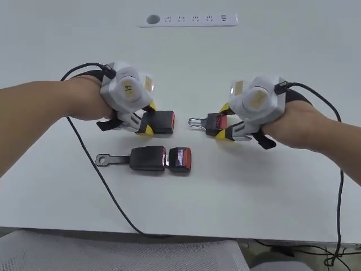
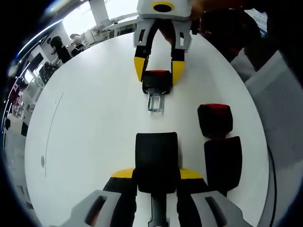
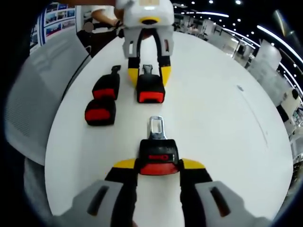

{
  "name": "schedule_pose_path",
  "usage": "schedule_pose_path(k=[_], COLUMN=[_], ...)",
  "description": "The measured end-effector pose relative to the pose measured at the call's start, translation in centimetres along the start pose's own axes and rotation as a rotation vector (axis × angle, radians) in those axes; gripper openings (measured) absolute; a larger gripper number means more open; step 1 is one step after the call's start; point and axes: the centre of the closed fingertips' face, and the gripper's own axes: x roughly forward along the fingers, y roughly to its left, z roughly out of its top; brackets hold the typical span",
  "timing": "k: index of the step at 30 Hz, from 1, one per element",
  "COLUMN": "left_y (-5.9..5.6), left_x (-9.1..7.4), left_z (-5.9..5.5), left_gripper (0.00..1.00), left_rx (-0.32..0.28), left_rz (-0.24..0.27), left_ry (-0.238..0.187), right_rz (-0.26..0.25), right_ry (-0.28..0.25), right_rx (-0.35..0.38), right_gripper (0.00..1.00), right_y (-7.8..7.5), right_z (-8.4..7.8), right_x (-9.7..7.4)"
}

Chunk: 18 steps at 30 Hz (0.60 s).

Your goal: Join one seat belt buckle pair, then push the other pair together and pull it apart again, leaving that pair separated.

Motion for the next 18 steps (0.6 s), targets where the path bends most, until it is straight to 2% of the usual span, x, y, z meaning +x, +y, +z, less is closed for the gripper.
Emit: schedule_pose_path(k=[10, 18], left_y=[0.0, 0.1], left_x=[0.0, 0.0], left_z=[0.1, 0.0], left_gripper=[0.32, 0.32], left_rx=[0.001, 0.003], left_rz=[0.006, 0.008], left_ry=[0.004, 0.014], right_rz=[-0.014, -0.028], right_ry=[0.051, 0.07], right_rx=[0.008, 0.027], right_gripper=[0.34, 0.35], right_y=[0.2, 0.1], right_z=[-4.2, -6.6], right_x=[-2.8, -4.5])
